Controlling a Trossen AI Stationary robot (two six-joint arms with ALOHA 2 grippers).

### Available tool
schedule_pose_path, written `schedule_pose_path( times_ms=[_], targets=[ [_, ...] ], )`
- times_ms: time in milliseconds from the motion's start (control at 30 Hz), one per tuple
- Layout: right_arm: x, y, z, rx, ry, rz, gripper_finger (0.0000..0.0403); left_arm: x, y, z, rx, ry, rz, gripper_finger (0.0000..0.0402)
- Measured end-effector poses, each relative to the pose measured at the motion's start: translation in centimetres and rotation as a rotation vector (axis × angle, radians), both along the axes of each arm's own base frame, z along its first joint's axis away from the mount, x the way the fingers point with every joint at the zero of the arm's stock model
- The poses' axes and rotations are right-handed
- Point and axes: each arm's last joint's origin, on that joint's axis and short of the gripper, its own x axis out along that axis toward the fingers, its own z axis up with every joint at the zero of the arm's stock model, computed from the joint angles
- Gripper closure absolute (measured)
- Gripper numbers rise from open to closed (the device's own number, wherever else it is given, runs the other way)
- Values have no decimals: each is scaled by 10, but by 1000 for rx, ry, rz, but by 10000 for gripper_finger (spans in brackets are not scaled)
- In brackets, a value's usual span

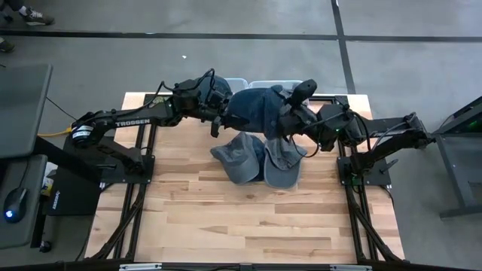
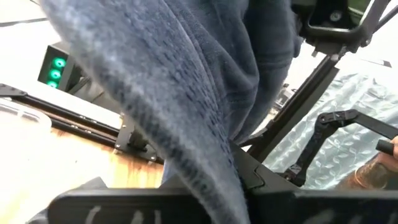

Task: Pick & Place hat
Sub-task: Put the middle left blue cap into the left transparent bin

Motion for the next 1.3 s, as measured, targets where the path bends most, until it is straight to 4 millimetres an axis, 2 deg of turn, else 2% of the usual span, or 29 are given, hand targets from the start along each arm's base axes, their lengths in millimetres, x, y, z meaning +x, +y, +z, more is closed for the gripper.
schedule_pose_path(
  times_ms=[133, 267, 533, 667, 767, 867, 1000, 1100, 1300],
  targets=[
    [-8, -3, 2, -26, 41, -147, 201, -4, 7, -2, -3, 35, 26, 396],
    [-20, -7, 5, -18, 54, -238, 180, -11, 15, -1, 6, 50, 55, 396],
    [-43, -11, 9, 62, -10, -241, 180, -23, 31, 1, -13, 69, 89, 396],
    [-54, -13, 8, 111, -40, -259, 179, -31, 32, 5, -8, 73, 105, 396],
    [-61, -14, 5, 180, -88, -244, 180, -38, 39, 2, -31, 127, 148, 396],
    [-65, -13, -1, 274, -110, -190, 186, -47, 45, 5, -36, 181, 225, 396],
    [-66, -13, -14, 416, -98, -121, 196, -57, 51, -4, -45, 392, 358, 396],
    [-61, -14, -24, 491, -91, -86, 202, -64, 51, 4, -22, 437, 439, 396],
    [-49, -16, -60, 584, -29, -49, 210, -72, 53, 10, 31, 565, 624, 396]
  ],
)
